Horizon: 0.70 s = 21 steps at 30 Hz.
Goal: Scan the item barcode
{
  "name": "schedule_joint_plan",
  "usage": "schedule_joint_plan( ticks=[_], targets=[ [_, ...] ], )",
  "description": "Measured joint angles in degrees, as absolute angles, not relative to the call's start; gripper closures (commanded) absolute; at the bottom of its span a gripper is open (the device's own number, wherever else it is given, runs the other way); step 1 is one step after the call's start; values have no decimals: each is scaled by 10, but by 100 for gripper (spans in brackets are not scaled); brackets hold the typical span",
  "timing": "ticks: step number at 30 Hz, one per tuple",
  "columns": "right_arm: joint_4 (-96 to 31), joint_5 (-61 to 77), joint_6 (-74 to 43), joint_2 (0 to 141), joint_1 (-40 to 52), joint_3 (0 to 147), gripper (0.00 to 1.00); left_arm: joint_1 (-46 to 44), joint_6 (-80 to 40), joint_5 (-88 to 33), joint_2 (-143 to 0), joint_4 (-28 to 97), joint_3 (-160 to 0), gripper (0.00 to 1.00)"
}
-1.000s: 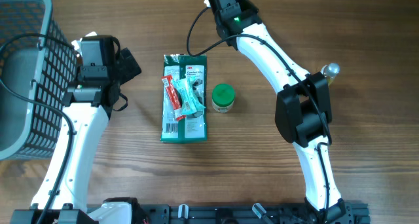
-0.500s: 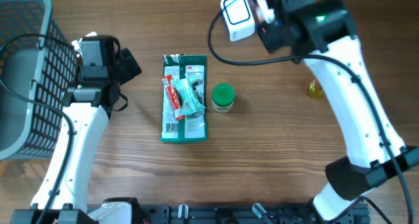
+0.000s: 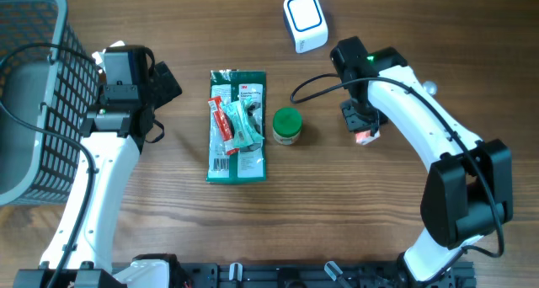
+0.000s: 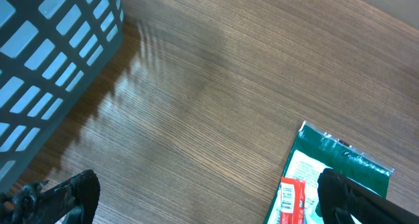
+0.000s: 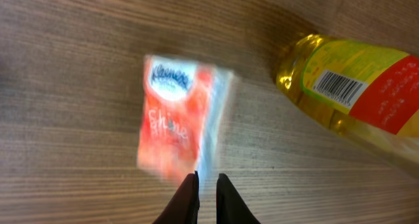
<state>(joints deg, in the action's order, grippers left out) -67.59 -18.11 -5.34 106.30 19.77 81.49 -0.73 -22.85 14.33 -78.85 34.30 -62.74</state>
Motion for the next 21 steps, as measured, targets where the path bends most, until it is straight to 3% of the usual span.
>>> schedule_joint_plan(
  ticks=[1, 2, 5, 9, 12, 13, 15, 21],
  targets=[
    [-670, -184, -54, 1063, 198, 813, 42, -7, -229, 143, -788, 343, -627, 0],
    [-664, -186, -56, 1063, 198, 812, 29, -7, -229, 143, -788, 343, -627, 0],
    [-631, -175, -59, 1063, 198, 810, 4, -7, -229, 143, -788, 343, -627, 0],
    [-519, 1, -62, 1063, 197, 808, 1, -7, -228, 143, -788, 343, -627, 0],
    [-432, 143, -131, 1063, 197, 807, 34, -7, -229, 143, -788, 342, -627, 0],
    [-404, 153, -187, 1063, 197, 807, 31, -7, -228, 143, -788, 342, -627, 0],
    [-384, 159, -302, 1063, 197, 807, 0, -7, -228, 143, -788, 343, -627, 0],
    [-385, 182, -521, 1063, 240, 807, 0, -7, -229, 143, -788, 343, -627, 0]
  ],
)
